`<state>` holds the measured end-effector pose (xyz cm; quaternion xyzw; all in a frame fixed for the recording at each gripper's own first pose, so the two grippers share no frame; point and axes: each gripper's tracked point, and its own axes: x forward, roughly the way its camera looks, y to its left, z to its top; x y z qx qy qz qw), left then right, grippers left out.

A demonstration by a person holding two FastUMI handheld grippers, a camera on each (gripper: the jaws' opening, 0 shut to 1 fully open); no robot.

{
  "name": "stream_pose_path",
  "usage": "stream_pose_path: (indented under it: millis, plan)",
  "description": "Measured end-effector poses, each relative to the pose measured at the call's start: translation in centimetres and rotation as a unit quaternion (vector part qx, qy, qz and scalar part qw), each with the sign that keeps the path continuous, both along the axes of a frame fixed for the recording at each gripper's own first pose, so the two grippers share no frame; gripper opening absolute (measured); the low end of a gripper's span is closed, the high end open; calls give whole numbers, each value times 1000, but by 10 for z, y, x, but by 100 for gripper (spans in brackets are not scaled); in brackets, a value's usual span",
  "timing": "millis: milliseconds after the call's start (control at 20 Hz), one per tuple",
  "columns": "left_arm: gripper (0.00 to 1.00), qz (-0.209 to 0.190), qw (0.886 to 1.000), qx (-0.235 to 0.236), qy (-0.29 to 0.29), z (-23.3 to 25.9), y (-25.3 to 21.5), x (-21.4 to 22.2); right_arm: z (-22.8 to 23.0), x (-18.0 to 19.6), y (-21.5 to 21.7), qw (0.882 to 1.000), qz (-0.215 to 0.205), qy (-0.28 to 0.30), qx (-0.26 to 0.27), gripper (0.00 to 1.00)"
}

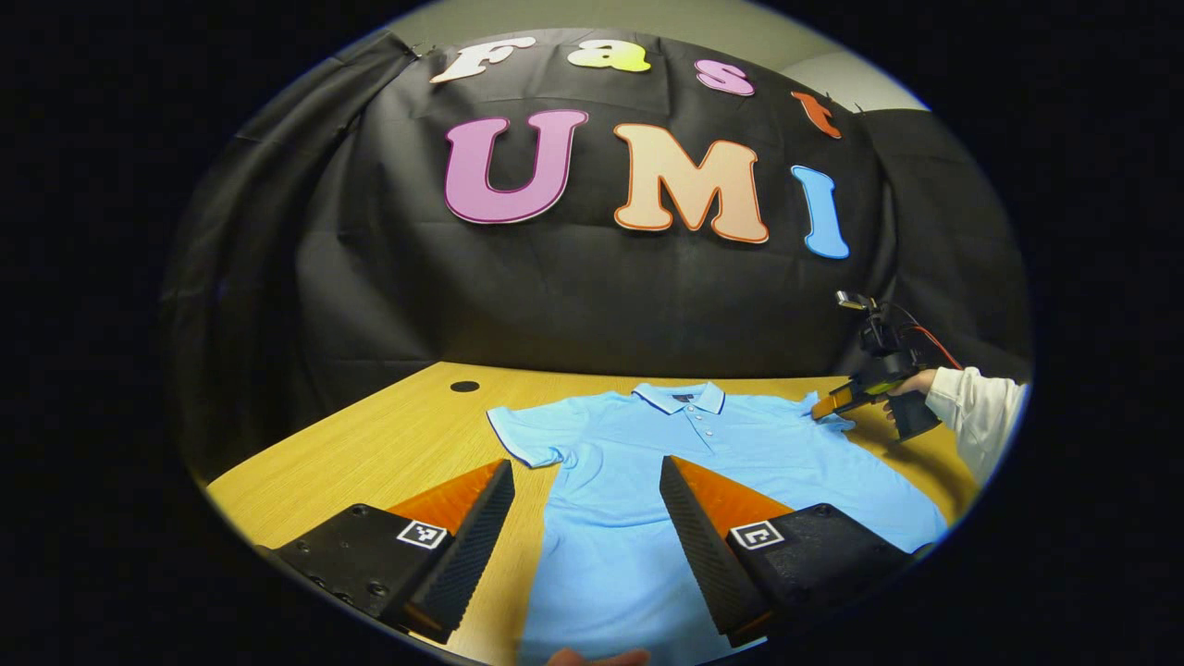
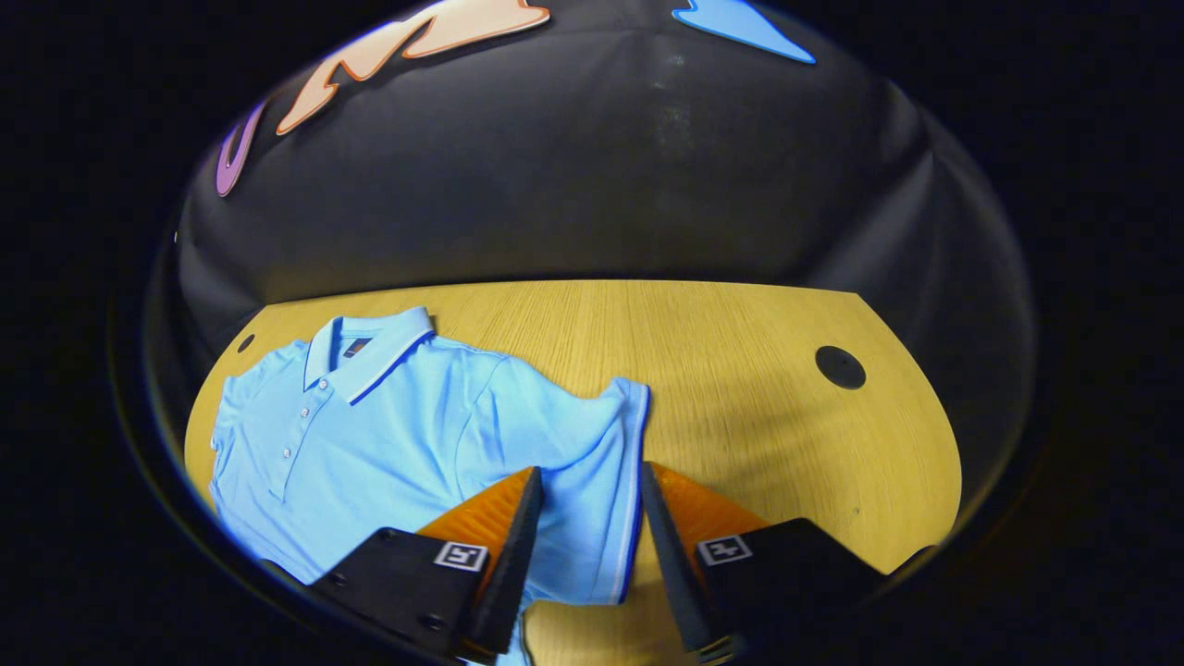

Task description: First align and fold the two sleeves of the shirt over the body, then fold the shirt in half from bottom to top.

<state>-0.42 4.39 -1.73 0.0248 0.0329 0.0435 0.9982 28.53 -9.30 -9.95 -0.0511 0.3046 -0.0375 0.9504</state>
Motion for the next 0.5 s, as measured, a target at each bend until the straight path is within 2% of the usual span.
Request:
stream_pose_path:
  millis: [50, 150, 250, 300, 350, 500]
  plan:
    - [94, 3, 1000, 0, 1, 0, 2, 0, -1, 0, 4, 1000, 5, 2, 5, 57]
    - [95, 7, 1000, -3, 2, -1, 7, -2, 1, -2, 9, 1000, 9, 2, 11, 29]
    - [94, 9, 1000, -8, 6, -5, 7, -3, -1, -1, 11, 1000, 11, -1, -3, 11]
    - [94, 8, 1000, -11, 8, -7, 6, -3, 0, -2, 13, 1000, 11, -2, -16, 11]
    - [95, 7, 1000, -13, 8, -6, 6, -4, 1, -1, 13, 999, 14, -5, -32, 4]
    - [95, 10, 1000, -11, 7, -5, 9, -4, 6, -3, 19, 998, 19, -13, -65, 4]
